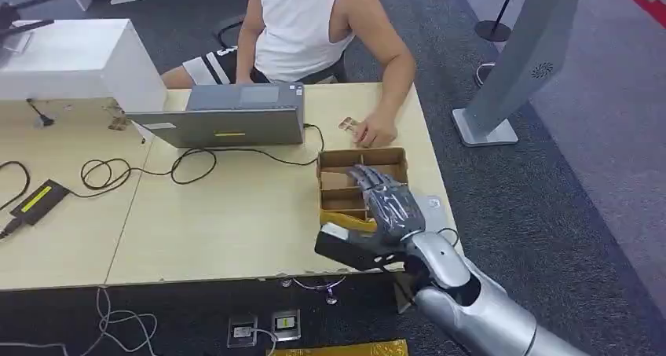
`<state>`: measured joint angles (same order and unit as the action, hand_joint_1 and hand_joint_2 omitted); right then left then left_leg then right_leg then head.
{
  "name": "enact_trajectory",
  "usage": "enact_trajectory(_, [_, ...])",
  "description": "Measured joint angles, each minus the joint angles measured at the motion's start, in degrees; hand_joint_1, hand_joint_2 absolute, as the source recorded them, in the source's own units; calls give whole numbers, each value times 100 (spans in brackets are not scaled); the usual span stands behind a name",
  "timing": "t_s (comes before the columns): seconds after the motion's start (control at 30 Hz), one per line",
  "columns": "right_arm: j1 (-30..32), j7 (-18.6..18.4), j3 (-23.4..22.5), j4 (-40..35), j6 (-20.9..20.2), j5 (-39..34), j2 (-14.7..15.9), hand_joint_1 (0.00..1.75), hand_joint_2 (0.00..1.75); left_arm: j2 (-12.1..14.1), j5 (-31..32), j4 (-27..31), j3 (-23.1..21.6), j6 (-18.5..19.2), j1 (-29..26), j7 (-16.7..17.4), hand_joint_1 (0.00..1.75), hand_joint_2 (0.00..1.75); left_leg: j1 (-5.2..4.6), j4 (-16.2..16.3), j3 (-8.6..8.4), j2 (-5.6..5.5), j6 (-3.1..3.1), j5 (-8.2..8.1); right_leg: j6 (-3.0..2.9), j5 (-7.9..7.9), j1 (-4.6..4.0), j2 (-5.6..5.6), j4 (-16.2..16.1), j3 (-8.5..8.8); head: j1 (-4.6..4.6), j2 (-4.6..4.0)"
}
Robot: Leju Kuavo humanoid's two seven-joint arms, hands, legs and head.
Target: Pass the card to the sensor for recognition and then transmit it.
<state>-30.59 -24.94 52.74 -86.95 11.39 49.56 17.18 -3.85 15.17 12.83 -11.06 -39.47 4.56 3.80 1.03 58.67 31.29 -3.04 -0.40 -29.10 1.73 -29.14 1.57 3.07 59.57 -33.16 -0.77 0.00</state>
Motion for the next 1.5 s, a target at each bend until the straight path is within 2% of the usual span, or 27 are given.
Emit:
enact_trajectory(0.13, [171, -177, -4, 70, -131, 200, 103, 0, 175, 7, -24, 2, -17, 7, 31, 0, 0, 0, 0, 0, -9, 27, 0, 0, -1, 2, 0, 27, 0, -6, 4, 0])
enact_trajectory(0.4, [413, -286, -9, 157, -483, 325, 177, 0, 175, 7, -122, 4, -111, 7, 41, 0, 0, 0, 2, 0, -9, 28, -1, 0, -1, 2, -2, 23, 1, -6, 2, 0])
enact_trajectory(0.77, [505, -284, -24, 166, -520, 425, 192, 0, 175, 17, -190, 4, -194, 9, 47, 4, 0, 0, 1, 0, -10, 28, -1, 0, -1, 2, -2, 23, 1, -6, 2, 0])
enact_trajectory(1.13, [476, -83, -105, 190, -260, 719, 153, 0, 175, 26, -319, 4, -363, -2, 60, 44, 0, 0, 2, 0, -8, 27, -1, 0, -1, 2, -2, 22, 2, -4, 2, 0])
enact_trajectory(1.27, [394, -59, -105, 236, 46, 983, 79, 0, 175, 28, -356, 4, -470, 0, 81, 57, 0, 0, 2, 0, -8, 28, -1, 0, -2, 3, -2, 22, 2, -4, 2, 0])
enact_trajectory(1.4, [343, -63, -105, 269, 175, 1130, 59, 0, 175, 31, -374, 4, -509, 0, 90, 57, 0, 0, 2, 0, -7, 26, -1, 0, -1, 2, -2, 15, 1, -4, 2, 0])
enact_trajectory(1.5, [304, -98, -116, 306, 490, 1412, 30, 0, 175, 33, -415, 7, -592, -4, 94, 61, 0, 0, 1, 0, -8, 27, -1, 1, -2, 3, -2, 19, 2, -3, 4, 0])
